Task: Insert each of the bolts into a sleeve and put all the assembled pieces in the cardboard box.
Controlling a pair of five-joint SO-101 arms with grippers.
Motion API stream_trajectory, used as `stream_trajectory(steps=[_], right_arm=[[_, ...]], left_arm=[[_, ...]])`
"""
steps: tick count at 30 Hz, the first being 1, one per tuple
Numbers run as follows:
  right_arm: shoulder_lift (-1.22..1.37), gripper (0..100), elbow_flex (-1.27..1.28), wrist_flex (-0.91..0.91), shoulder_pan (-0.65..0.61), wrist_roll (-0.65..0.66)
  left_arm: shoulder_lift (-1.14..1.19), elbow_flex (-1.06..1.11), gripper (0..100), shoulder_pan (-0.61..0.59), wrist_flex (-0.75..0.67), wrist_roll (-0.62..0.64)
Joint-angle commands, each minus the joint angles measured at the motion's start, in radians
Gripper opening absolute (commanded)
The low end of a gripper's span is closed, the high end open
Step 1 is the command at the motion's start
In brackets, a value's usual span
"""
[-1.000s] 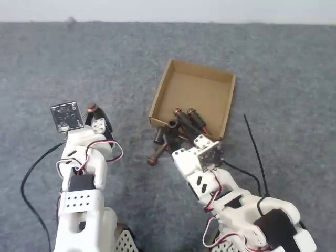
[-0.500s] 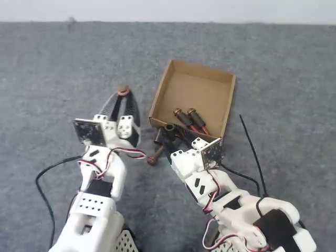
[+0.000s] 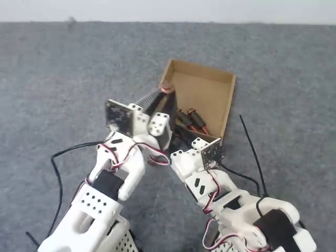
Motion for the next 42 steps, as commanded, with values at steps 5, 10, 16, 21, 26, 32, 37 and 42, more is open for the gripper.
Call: stream_trajectory(steps=[5, 10, 16, 21, 26, 32, 37, 42], right_arm=[[-0.039, 0.6, 0.018, -0.001, -0.004, -0.006], [-0.041, 0.6, 0.018, -0.001, -0.004, -0.005], [-0.041, 0.6, 0.02, -0.001, -0.004, -0.005], [-0.042, 0.6, 0.02, -0.001, 0.005, -0.005], [-0.041, 0.6, 0.02, -0.001, 0.007, -0.005], [-0.042, 0.6, 0.02, -0.001, 0.007, -0.005], [-0.042, 0.6, 0.02, -0.001, 0.007, -0.003], [-0.042, 0.6, 0.02, -0.001, 0.007, -0.003]], left_arm=[[-0.029, -0.074, 1, 0.021, 0.032, 0.008], [-0.037, -0.101, 1, 0.021, 0.132, -0.032], [-0.034, -0.084, 1, 0.02, 0.16, -0.084], [-0.029, -0.056, 1, 0.02, 0.107, -0.083], [-0.029, 0.001, 1, 0.015, 0.012, -0.084], [-0.029, 0.01, 1, -0.008, 0.035, -0.08], [-0.029, 0.008, 1, -0.006, 0.066, -0.08], [-0.029, 0.022, 1, -0.008, 0.066, -0.08]])
